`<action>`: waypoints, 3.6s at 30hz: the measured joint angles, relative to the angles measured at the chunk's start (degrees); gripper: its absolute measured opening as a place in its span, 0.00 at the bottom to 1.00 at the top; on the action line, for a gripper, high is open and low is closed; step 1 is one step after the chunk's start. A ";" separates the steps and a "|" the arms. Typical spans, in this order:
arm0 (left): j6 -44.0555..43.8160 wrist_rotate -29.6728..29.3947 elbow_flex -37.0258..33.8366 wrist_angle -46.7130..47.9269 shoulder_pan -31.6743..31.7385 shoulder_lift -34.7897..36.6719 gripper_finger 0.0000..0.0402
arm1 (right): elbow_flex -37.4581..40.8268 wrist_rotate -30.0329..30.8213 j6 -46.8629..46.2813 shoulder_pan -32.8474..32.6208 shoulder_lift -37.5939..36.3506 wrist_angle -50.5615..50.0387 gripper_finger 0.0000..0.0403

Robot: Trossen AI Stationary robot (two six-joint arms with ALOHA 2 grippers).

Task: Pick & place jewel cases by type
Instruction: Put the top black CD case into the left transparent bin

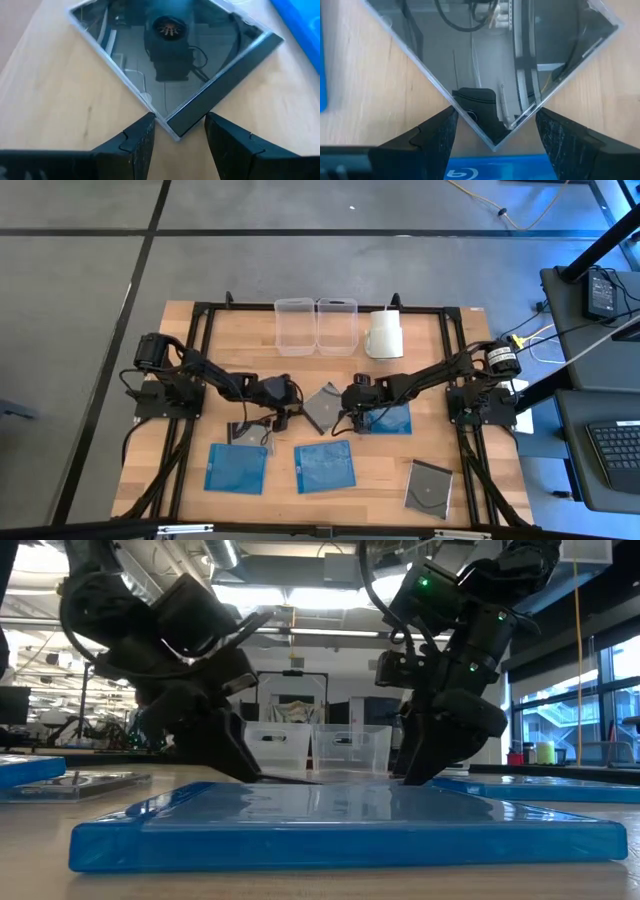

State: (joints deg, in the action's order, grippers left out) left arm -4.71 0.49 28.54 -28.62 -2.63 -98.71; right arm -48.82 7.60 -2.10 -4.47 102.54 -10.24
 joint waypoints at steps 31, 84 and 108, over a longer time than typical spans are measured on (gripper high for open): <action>16.04 -22.81 0.09 -5.09 -9.81 0.19 0.43 | 0.11 -1.53 1.21 -0.02 -0.07 1.13 0.68; 37.84 -31.30 0.24 -16.57 -13.11 0.39 0.16 | 0.09 -1.64 1.12 -0.04 0.04 1.85 0.68; 41.46 -48.32 0.22 -16.57 -19.12 2.20 0.12 | 0.25 18.63 -5.97 -0.02 -13.46 -16.01 0.68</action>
State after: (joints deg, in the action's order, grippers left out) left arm 36.75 -47.83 28.75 -45.19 -21.75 -96.51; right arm -48.57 26.23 -8.07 -4.49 89.08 -26.25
